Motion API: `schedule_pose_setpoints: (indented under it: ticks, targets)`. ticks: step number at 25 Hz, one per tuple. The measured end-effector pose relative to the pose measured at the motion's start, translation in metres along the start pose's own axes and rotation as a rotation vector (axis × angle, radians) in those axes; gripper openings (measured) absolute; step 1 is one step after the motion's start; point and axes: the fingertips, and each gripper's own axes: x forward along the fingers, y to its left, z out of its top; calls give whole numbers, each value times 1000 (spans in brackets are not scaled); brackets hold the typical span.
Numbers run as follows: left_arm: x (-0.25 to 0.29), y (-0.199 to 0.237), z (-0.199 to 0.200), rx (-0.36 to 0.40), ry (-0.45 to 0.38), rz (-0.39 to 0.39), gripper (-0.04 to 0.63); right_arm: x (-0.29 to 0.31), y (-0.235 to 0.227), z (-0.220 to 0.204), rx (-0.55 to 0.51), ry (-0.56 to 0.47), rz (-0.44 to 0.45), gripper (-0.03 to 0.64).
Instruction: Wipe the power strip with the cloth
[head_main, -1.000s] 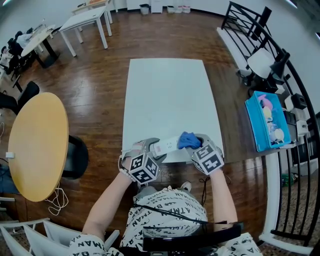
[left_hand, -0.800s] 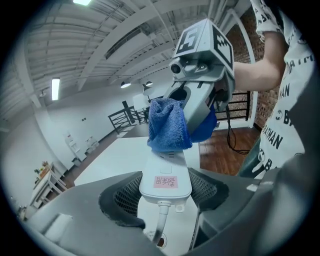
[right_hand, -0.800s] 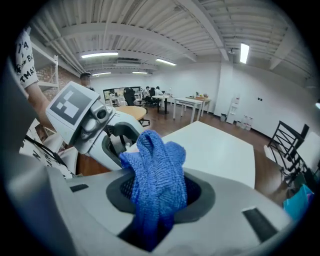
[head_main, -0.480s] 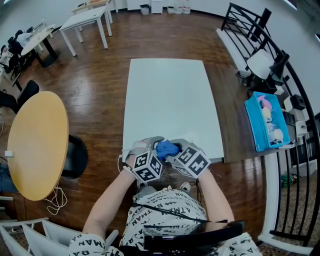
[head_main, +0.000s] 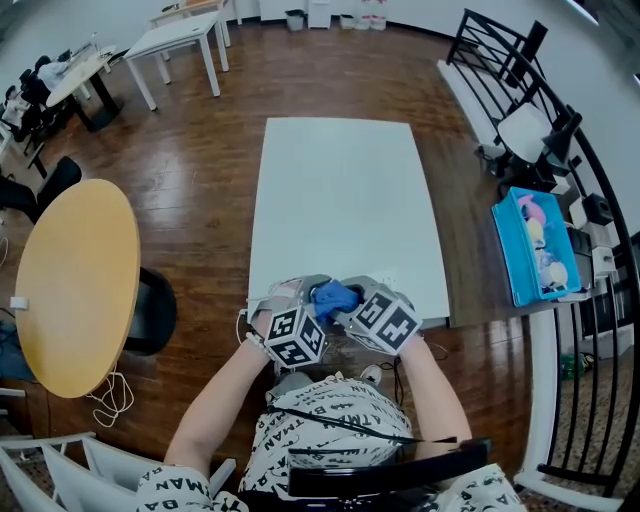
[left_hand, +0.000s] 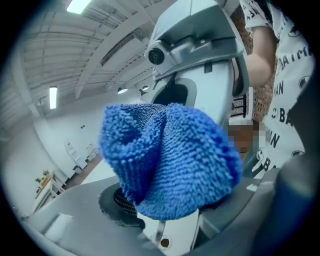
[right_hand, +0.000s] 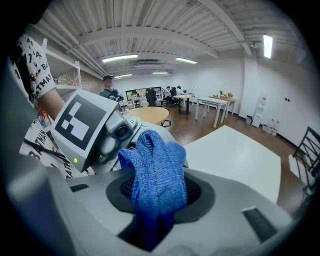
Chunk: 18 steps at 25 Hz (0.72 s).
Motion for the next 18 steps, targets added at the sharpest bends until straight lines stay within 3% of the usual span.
schedule_pose_setpoints:
  ticks: [8,18]
  targets:
    - [-3,3,1,-38,-29,4,284,-20,-29,-19,-4,36,-103,143]
    - [-12,11,-3,-52,-46,14,284,-61,-91,-60,72,88,-273,143]
